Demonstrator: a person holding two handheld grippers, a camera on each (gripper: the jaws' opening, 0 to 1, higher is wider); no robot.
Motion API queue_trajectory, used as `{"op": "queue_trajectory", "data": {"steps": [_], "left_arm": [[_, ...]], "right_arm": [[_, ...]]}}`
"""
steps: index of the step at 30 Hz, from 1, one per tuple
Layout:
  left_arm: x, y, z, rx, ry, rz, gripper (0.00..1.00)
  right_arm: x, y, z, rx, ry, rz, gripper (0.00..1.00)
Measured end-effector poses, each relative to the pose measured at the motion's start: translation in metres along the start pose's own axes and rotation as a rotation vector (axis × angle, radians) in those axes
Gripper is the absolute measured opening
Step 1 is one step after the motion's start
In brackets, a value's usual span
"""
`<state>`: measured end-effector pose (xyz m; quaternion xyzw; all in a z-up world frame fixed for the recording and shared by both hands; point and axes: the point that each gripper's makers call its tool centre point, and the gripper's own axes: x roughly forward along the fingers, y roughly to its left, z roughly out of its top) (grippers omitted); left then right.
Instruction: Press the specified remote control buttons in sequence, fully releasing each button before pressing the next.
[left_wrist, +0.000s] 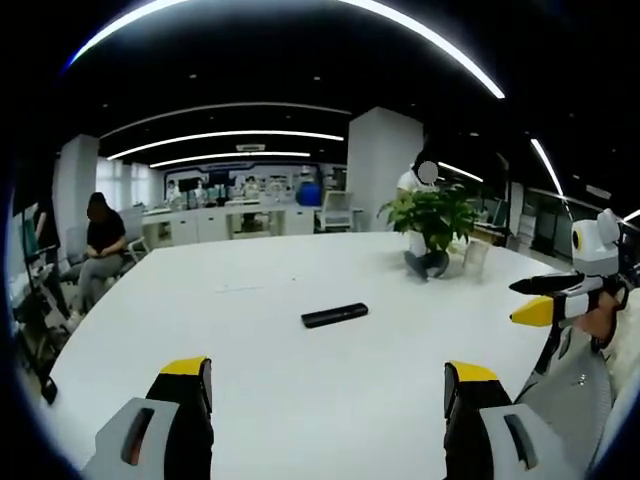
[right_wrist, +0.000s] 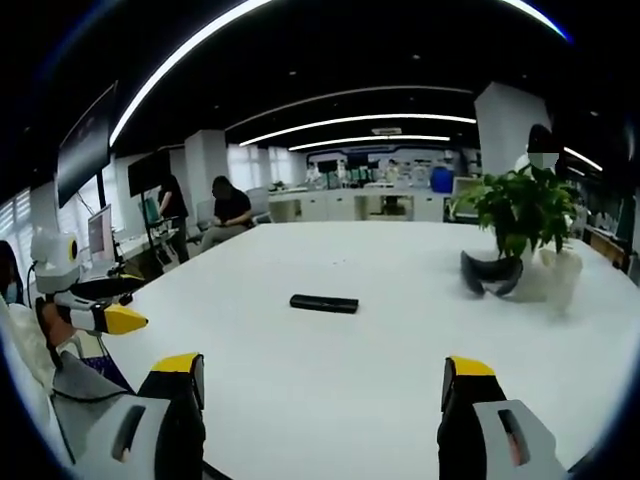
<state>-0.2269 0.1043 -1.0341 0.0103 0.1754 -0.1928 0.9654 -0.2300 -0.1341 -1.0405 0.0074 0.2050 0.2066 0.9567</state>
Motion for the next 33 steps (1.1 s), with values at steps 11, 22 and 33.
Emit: {"op": "queue_trajectory", "data": {"steps": [11, 22, 33], "left_arm": [[0.0012, -0.0017, 0.0, 0.003, 0.002, -0.006, 0.99], [0.0011, -0.0016, 0.001, 0.005, 0.001, -0.002, 0.99], [0.0017, -0.0008, 0.0011, 0.005, 0.005, -0.005, 0.99]], "right_arm": [[0.0003, 0.0013, -0.0028, 0.005, 0.004, 0.002, 0.98], [-0.0005, 0.0001, -0.0011, 0.006, -0.001, 0.001, 0.98], [0.0001, 0.0015, 0.0005, 0.004, -0.008, 0.009, 0.96]]}}
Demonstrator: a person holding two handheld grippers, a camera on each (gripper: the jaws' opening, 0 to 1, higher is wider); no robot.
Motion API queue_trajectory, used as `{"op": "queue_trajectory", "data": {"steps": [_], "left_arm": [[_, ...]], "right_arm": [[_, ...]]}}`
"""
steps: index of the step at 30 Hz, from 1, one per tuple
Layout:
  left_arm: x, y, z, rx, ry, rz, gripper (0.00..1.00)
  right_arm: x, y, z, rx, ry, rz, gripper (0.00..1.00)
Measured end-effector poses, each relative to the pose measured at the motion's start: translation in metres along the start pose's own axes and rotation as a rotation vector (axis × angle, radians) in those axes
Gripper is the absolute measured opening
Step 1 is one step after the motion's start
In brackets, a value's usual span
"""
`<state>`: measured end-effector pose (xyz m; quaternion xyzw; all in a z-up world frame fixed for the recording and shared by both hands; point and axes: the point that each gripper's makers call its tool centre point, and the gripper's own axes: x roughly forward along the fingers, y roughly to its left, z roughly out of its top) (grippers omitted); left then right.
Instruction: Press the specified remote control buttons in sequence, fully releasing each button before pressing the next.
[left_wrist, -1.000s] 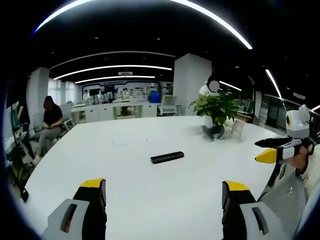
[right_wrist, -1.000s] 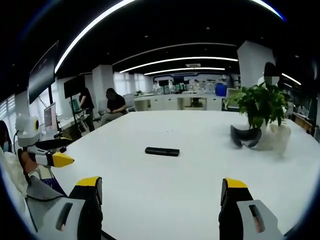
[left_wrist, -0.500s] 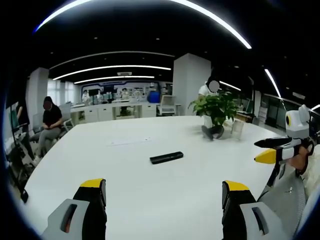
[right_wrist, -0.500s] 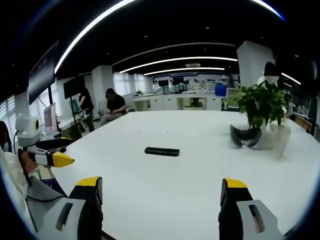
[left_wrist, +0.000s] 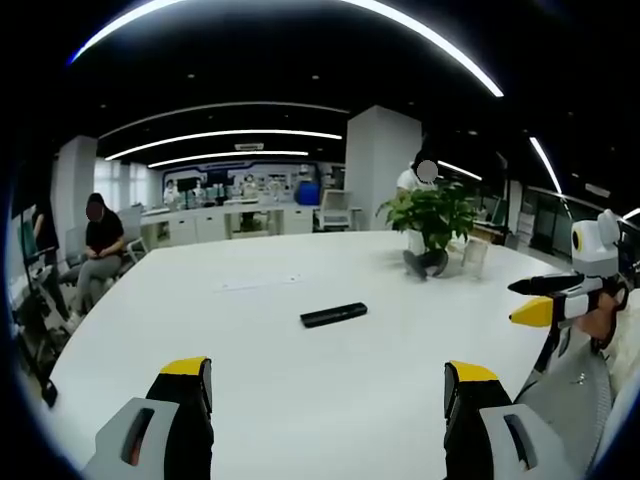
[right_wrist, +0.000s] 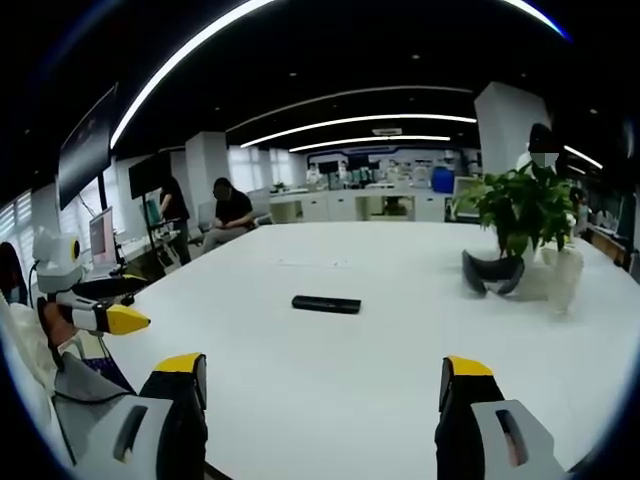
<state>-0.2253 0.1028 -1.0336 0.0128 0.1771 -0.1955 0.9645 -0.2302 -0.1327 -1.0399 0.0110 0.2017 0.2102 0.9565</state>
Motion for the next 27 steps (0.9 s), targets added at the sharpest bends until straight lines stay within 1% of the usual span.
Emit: {"op": "queue_trajectory", "data": {"steps": [11, 18, 21, 27], "left_arm": [[0.002, 0.002, -0.002, 0.006, 0.008, -0.004, 0.99], [0.005, 0.001, -0.001, 0.021, 0.013, -0.016, 0.99], [0.006, 0.001, 0.002, 0.026, 0.013, -0.021, 0.98], [0.013, 0.002, 0.007, 0.051, 0.021, -0.042, 0.97]], "right_arm": [[0.002, 0.001, -0.003, 0.002, 0.008, 0.004, 0.95], [0.002, 0.004, -0.002, 0.007, 0.006, 0.021, 0.92], [0.002, 0.006, -0.002, 0.003, 0.011, 0.03, 0.88], [0.003, 0.009, -0.004, 0.012, 0.028, 0.045, 0.77]]}}
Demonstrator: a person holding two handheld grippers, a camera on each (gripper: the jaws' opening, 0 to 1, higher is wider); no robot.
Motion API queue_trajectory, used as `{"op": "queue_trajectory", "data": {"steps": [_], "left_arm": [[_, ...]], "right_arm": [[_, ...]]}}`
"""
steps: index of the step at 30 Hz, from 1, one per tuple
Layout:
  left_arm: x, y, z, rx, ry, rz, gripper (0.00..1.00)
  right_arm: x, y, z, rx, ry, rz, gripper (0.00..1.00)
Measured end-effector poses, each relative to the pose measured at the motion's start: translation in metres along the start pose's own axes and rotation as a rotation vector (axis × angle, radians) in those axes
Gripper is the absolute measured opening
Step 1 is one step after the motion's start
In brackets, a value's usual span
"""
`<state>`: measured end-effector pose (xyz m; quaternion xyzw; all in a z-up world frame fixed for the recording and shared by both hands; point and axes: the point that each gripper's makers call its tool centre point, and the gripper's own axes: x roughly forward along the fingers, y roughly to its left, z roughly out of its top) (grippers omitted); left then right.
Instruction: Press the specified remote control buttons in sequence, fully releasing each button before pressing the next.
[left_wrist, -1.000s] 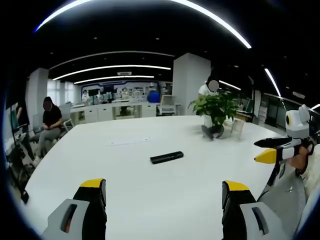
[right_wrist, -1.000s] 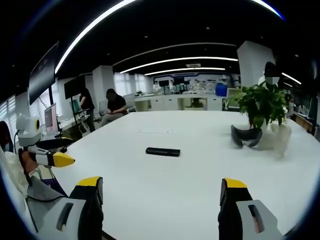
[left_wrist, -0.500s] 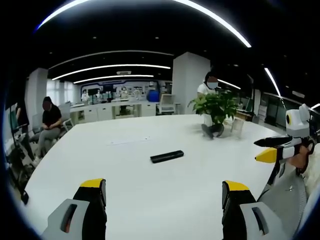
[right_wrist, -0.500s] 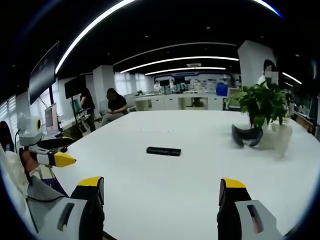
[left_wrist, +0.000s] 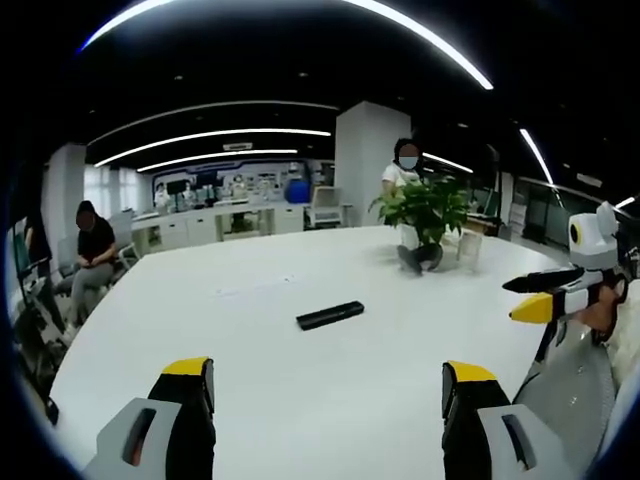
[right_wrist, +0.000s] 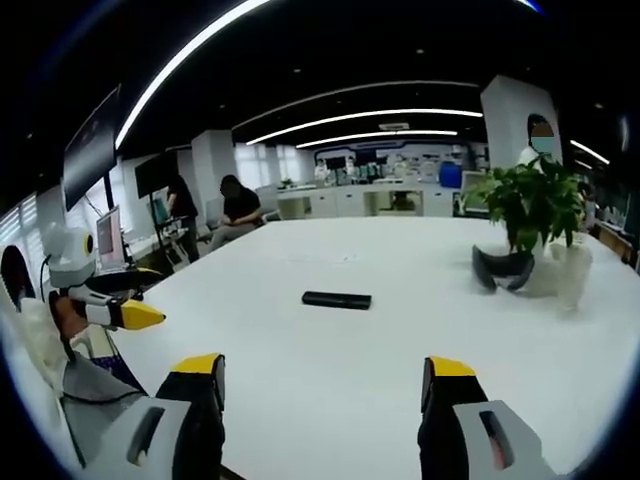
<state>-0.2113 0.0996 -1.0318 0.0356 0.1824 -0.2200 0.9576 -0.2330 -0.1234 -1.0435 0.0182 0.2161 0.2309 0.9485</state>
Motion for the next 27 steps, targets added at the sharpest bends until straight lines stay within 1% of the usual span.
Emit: {"op": "queue_trajectory", "data": {"steps": [2, 4, 6, 9, 13, 16, 18, 21, 24, 27], "left_arm": [[0.002, 0.002, 0.005, 0.018, -0.011, 0.001, 0.97], [0.005, 0.004, 0.01, 0.026, -0.01, -0.005, 0.97], [0.009, 0.009, 0.013, 0.03, -0.007, -0.002, 0.96], [0.016, 0.014, 0.019, 0.041, -0.002, -0.001, 0.95], [0.026, 0.019, 0.026, 0.074, 0.012, -0.009, 0.9], [0.037, 0.023, 0.033, 0.101, 0.032, -0.019, 0.88], [0.044, 0.023, 0.04, 0.117, 0.027, -0.036, 0.86], [0.056, 0.024, 0.045, 0.14, 0.037, -0.054, 0.84], [0.068, 0.026, 0.049, 0.161, 0.056, -0.076, 0.83], [0.084, 0.027, 0.052, 0.183, 0.075, -0.101, 0.81]], "right_arm": [[0.0, 0.002, -0.003, 0.01, 0.027, 0.013, 0.69], [0.0, 0.003, -0.005, 0.025, 0.036, 0.024, 0.61], [0.0, 0.004, -0.006, 0.03, 0.048, 0.032, 0.56], [0.0, 0.005, -0.009, 0.036, 0.066, 0.041, 0.47], [0.0, 0.008, -0.013, 0.043, 0.103, 0.057, 0.3], [0.0, 0.008, -0.016, 0.046, 0.119, 0.061, 0.24], [0.001, 0.008, -0.018, 0.057, 0.139, 0.067, 0.18], [0.003, 0.008, -0.02, 0.06, 0.157, 0.068, 0.11], [0.006, 0.01, -0.023, 0.071, 0.174, 0.08, 0.06], [0.011, 0.011, -0.026, 0.079, 0.192, 0.095, 0.04]]}}
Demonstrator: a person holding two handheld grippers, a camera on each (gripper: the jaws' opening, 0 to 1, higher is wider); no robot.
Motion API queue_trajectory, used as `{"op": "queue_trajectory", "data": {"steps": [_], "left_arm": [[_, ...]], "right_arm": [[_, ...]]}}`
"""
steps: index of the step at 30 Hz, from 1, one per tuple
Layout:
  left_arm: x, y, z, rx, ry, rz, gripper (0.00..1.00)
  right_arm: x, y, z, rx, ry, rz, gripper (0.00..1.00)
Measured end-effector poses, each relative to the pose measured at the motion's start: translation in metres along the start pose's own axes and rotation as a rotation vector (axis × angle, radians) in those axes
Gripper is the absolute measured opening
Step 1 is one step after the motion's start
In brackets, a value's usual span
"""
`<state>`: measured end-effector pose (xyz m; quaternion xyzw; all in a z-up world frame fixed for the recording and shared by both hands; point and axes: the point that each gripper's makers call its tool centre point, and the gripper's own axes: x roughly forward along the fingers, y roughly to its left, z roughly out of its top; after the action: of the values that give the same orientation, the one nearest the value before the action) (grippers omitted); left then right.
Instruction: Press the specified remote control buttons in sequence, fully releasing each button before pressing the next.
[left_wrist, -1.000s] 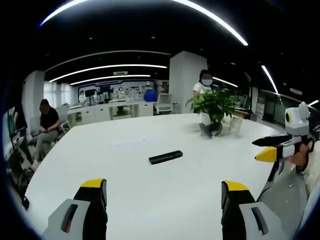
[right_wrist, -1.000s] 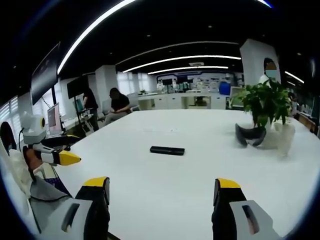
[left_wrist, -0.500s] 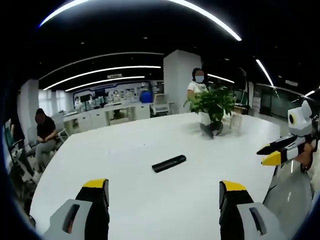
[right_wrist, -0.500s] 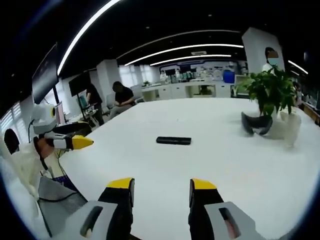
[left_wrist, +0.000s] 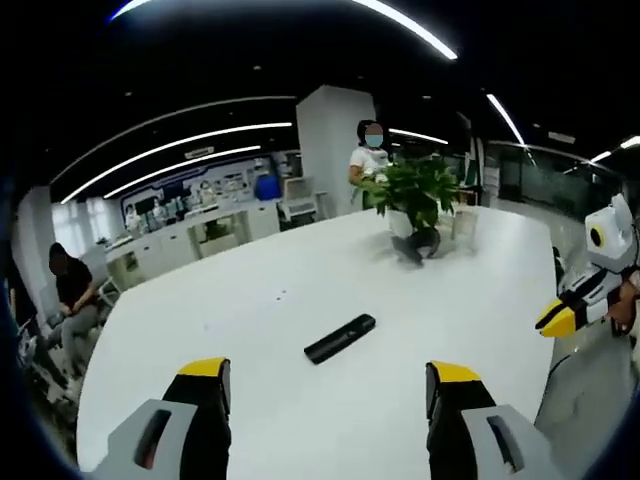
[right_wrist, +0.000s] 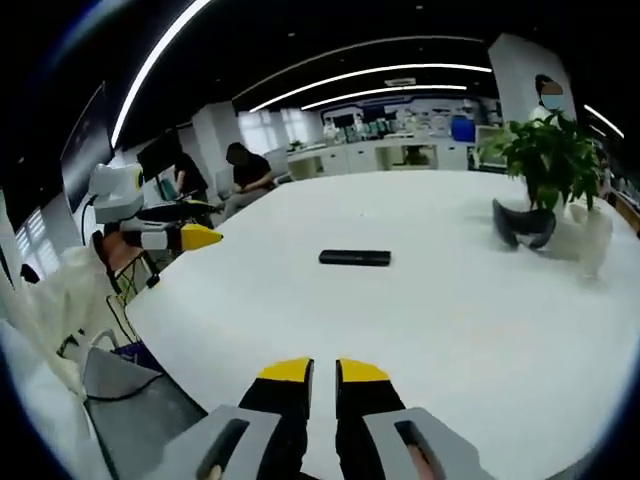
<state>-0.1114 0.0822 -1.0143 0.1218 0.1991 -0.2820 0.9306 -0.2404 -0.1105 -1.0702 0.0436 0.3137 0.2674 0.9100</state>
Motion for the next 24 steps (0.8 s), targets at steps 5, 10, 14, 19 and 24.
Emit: {"op": "queue_trajectory", "data": {"steps": [5, 10, 14, 19, 24], "left_arm": [[0.022, 0.006, 0.002, 0.028, 0.024, -0.03, 0.8], [0.046, 0.012, -0.002, 0.063, 0.075, -0.067, 0.75], [0.067, 0.012, -0.005, 0.097, 0.104, -0.112, 0.71], [0.093, 0.018, -0.012, 0.138, 0.146, -0.136, 0.68], [0.117, 0.02, -0.02, 0.177, 0.187, -0.185, 0.62]], "right_arm": [[0.006, -0.001, -0.003, 0.015, 0.028, 0.012, 0.0], [0.009, -0.001, -0.004, 0.037, 0.046, 0.03, 0.0], [0.013, -0.003, -0.004, 0.064, 0.054, 0.042, 0.0], [0.018, -0.006, -0.009, 0.093, 0.086, 0.058, 0.0], [0.02, -0.014, -0.015, 0.119, 0.11, 0.063, 0.0]]}}
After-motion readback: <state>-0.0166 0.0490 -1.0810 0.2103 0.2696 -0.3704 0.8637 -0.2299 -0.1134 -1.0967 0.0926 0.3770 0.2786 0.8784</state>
